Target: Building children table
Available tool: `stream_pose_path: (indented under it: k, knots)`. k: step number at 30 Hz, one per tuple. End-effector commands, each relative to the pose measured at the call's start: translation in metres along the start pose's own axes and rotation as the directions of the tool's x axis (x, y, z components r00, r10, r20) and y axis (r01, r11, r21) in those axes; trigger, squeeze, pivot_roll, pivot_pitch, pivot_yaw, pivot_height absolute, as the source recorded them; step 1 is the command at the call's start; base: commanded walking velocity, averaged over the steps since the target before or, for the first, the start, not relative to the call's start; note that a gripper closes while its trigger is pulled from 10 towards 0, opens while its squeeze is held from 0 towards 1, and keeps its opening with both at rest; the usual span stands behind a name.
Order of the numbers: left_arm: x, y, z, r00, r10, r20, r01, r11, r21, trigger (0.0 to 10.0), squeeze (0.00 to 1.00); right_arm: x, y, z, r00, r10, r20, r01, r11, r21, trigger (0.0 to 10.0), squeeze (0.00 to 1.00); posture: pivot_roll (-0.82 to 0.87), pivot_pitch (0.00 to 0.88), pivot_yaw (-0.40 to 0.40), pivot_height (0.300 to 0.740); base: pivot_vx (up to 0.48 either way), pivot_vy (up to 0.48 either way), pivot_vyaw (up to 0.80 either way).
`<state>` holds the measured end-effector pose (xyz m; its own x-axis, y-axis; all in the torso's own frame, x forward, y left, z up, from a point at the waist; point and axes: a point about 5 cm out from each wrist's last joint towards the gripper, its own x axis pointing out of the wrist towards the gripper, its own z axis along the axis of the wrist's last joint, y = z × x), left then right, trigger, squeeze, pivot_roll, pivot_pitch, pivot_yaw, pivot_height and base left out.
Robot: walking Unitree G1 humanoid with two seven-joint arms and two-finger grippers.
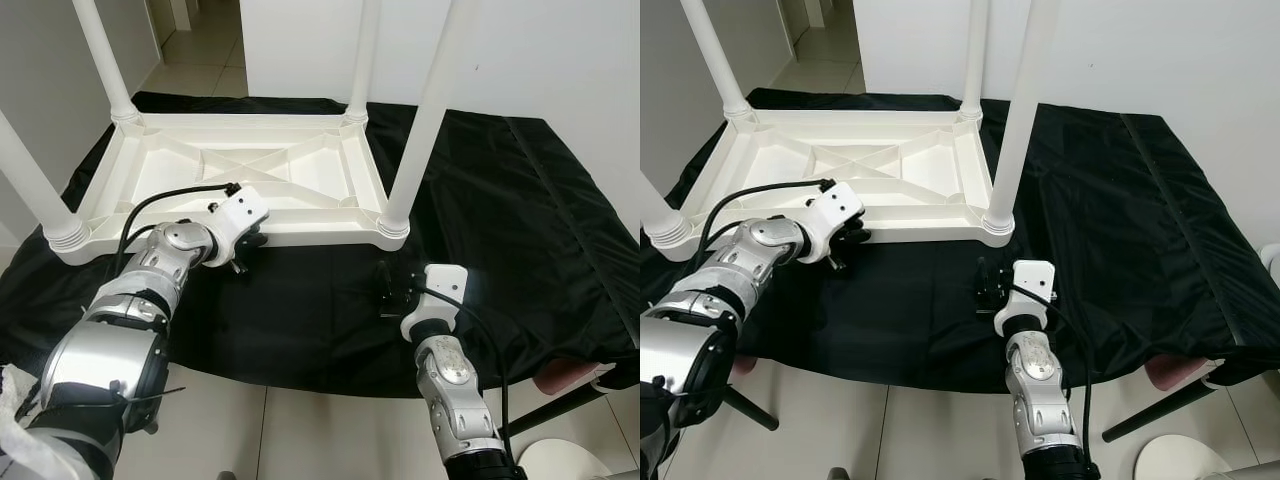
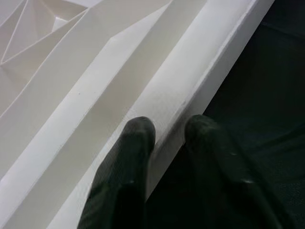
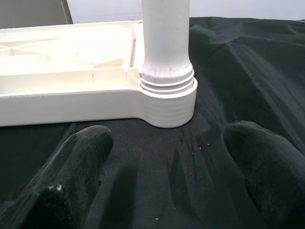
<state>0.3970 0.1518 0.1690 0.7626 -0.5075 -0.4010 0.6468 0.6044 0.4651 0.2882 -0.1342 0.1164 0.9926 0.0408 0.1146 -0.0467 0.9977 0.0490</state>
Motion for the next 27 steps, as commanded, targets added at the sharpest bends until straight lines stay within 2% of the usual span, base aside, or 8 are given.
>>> stream_pose_path:
  k: [1,14,15,16,17,23,24,27]
  knots:
    - [-0.002,0.008,0.0,0.993,0.116,-0.005,-0.116,0.993,-0.013,10.0,0.15,-0.002,-0.001,-0.002,1.0,-0.001,-0.005,0.001,1.0,-0.003,10.0,0.0,-0.02,0.037,0.012,0.74,0.0,0.0,0.0]
    - [0.0,0.012,0.007,0.997,0.081,-0.013,-0.082,0.993,-0.081,10.0,0.0,-0.006,-0.002,0.0,1.0,-0.01,0.001,0.01,1.0,-0.01,10.0,0.0,-0.04,0.1,0.024,0.74,0.0,0.0,0.0]
    - [0.0,0.01,0.007,0.998,0.059,-0.014,-0.06,0.994,-0.088,10.0,0.51,-0.008,-0.002,0.0,1.0,-0.011,-0.001,0.011,1.0,-0.015,10.0,0.0,-0.04,0.11,0.025,0.74,0.0,0.0,0.0]
    - [0.0,0.01,0.007,0.998,0.059,-0.014,-0.06,0.994,-0.088,10.0,0.51,-0.008,-0.002,0.0,1.0,-0.011,-0.001,0.011,1.0,-0.015,10.0,0.0,-0.04,0.11,0.025,0.74,0.0,0.0,0.0]
    - [0.001,0.009,0.008,1.0,0.029,-0.01,-0.03,0.995,-0.099,10.0,1.0,-0.01,-0.002,0.0,1.0,-0.011,-0.003,0.011,1.0,-0.021,10.0,0.0,-0.05,0.115,0.026,0.74,0.0,0.0,0.0]
    - [0.003,0.007,0.01,1.0,0.008,-0.015,-0.009,0.993,-0.115,10.0,1.0,-0.016,-0.004,0.0,1.0,-0.018,-0.015,0.017,0.999,-0.028,10.0,0.0,-0.06,0.15,0.029,0.74,0.0,0.0,0.0]
    - [0.003,0.007,0.011,1.0,-0.001,-0.018,-0.001,0.994,-0.112,10.0,0.0,-0.017,-0.005,-0.001,1.0,-0.021,-0.019,0.02,0.999,-0.032,10.0,0.0,-0.06,0.165,0.026,0.74,0.0,0.0,0.0]
    - [0.002,0.008,0.01,1.0,-0.012,-0.025,0.009,0.994,-0.108,10.0,0.0,-0.02,-0.006,-0.001,0.999,-0.025,-0.025,0.024,0.999,-0.037,10.0,0.0,-0.07,0.18,0.027,0.74,0.0,0.0,0.0]
